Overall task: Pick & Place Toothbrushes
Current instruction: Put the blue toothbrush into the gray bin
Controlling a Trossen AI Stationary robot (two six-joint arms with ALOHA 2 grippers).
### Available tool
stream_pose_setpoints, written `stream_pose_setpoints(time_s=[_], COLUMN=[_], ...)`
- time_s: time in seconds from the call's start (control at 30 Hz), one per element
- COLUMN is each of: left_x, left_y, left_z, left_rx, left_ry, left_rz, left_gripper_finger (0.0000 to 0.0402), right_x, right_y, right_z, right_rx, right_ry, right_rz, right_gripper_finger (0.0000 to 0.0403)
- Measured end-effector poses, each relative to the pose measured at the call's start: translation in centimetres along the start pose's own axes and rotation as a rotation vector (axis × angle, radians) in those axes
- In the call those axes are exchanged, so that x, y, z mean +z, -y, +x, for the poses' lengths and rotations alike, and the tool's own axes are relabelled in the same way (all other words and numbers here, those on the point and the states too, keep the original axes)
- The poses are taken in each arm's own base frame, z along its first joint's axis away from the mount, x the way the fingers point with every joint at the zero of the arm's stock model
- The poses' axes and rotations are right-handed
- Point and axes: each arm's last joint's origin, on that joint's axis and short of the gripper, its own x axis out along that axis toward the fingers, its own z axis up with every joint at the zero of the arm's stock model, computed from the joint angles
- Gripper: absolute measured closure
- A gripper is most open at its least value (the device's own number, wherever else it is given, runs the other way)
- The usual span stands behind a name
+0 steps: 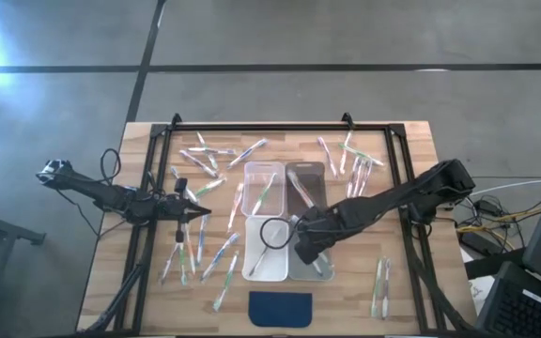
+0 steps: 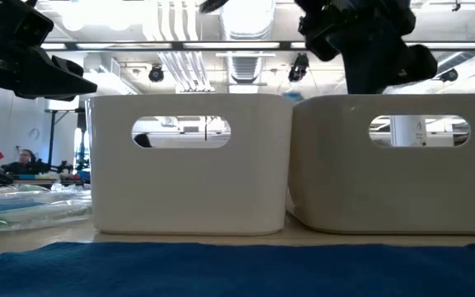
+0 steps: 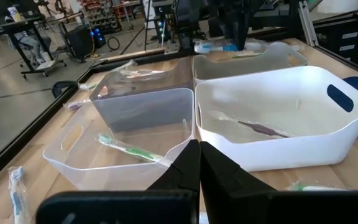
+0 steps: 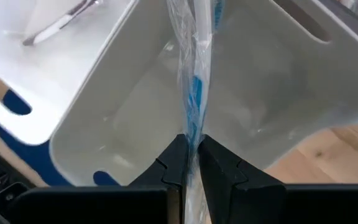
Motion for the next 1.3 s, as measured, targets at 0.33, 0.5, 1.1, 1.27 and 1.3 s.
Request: stream_pose_setpoints(time_s=[0.33, 0.5, 1.1, 1.27, 1.3], left_x=[0.0, 0.0, 0.0, 0.0, 0.0], left_y=[0.0, 0.0, 0.0, 0.0, 0.0], left_z=[0.0, 0.0, 0.0, 0.0, 0.0], left_rx=[-0.001, -0.001, -0.001, 0.0, 0.0], left_ry=[-0.001, -0.001, -0.001, 0.0, -0.001], left_rz=[0.001, 0.001, 0.0, 0.001, 0.001], left_gripper_finger=[0.0396, 0.0396, 0.0396, 0.0396, 0.0396], right_x=[0.2, 0.3, 0.8, 1.0, 1.0], right_y=[-0.1, -0.2, -0.4, -0.3, -0.3], right_z=[2.5, 3.8, 6.4, 7.6, 7.8], right_rx=[-0.052, -0.076, -0.077, -0.083, -0.084], right_ry=[-0.068, -0.102, -0.159, -0.194, -0.201], right_rz=[-0.019, -0.014, -0.027, -0.036, -0.038], right_gripper_finger=[0.0375, 0.0375, 0.0375, 0.0375, 0.0374])
